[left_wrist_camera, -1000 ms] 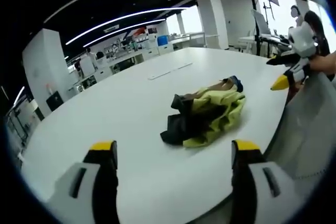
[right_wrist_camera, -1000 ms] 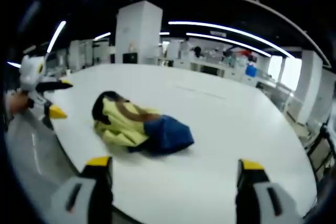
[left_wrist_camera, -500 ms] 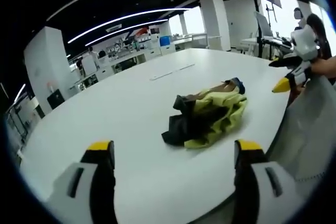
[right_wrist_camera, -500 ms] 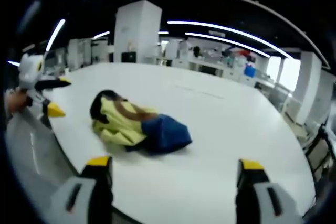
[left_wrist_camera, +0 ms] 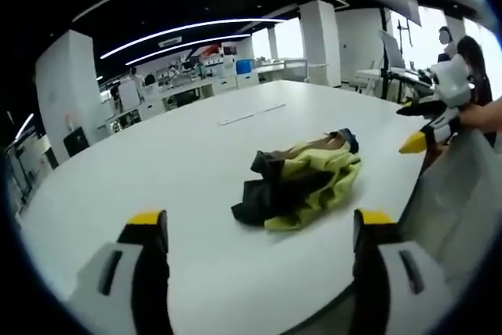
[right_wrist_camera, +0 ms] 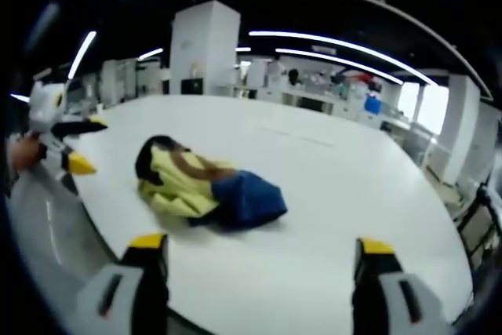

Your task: Fold the garment on the visible template until the final outline fits inside the template.

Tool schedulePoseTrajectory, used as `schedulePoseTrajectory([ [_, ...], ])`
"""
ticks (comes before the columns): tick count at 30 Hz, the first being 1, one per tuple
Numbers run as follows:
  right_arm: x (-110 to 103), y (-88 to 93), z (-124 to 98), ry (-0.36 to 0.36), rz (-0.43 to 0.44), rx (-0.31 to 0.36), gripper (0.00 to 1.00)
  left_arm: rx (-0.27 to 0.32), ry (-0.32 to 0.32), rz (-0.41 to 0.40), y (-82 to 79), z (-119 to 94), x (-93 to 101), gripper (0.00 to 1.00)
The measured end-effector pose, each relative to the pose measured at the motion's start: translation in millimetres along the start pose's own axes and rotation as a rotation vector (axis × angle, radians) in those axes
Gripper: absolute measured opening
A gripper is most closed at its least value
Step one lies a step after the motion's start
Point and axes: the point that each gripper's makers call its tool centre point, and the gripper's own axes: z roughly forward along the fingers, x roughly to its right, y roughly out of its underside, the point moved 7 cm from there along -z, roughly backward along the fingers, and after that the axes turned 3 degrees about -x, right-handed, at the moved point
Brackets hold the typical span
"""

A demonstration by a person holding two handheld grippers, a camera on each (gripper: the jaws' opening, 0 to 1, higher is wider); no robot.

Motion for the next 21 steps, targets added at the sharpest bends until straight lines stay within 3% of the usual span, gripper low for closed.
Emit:
schedulePoseTrajectory([
  [9, 1.9, 1.7, 0.1, 0.002, 0.000, -0.009, 1.00, -0.007, 0.049, -0.023, 0.9, 2.4, 6.1, 0.98],
  [15, 5.8, 8.2, 1.8, 0.039, -0.016, -0.071, 1.00, 0.020, 0.084, -0.013, -0.5, 3.1, 7.8, 0.99],
  [21, 3.3, 7.9, 0.1, 0.043, -0.046, -0.090, 1.00, 0.061, 0.106, 0.004, -5.8, -2.0, 11.8, 0.99],
])
